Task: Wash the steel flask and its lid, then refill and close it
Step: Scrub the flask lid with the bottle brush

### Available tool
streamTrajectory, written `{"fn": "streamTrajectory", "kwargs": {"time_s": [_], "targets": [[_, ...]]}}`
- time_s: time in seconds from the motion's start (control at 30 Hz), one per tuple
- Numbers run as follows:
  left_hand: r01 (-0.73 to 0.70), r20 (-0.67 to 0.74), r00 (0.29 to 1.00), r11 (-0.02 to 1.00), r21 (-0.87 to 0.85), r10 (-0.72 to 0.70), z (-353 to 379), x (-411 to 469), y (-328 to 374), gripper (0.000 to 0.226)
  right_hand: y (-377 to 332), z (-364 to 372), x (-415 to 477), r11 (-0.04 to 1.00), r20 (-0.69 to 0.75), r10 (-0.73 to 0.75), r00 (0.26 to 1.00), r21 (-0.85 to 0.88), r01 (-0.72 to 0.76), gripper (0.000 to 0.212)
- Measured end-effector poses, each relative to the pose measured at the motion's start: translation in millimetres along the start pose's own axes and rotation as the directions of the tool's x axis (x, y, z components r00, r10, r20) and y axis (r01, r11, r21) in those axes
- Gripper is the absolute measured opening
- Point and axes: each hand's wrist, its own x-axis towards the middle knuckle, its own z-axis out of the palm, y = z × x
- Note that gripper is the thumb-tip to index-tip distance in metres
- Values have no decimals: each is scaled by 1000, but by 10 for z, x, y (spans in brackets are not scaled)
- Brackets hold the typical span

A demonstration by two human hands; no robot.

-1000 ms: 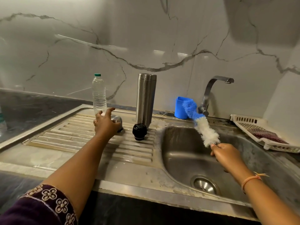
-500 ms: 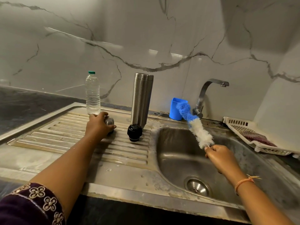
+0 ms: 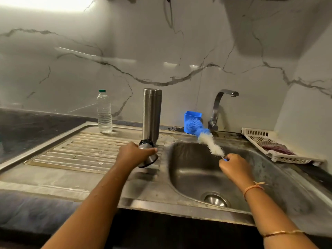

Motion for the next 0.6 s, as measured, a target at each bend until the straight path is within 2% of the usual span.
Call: {"fn": "streamTrajectory", "kwargs": {"time_s": [0.13, 0.3, 0.47, 0.6], "targets": [[95, 152, 987, 930, -354, -43, 514, -152, 371, 78, 64, -37, -24, 1000, -53, -12, 999, 4, 12, 20], [234, 301, 953, 709, -665, -33, 974, -244, 564, 50, 197, -10, 25, 999, -58, 41, 997, 0, -41, 13], [298, 376, 927, 592, -749, 10, 1027, -142, 535, 37, 197, -27, 110, 998, -71, 59, 996, 20, -58, 16], [310, 377, 926, 564, -765, 2, 1105, 53, 514, 42, 6, -126, 249, 999, -150, 10, 989, 32, -5, 9]]}}
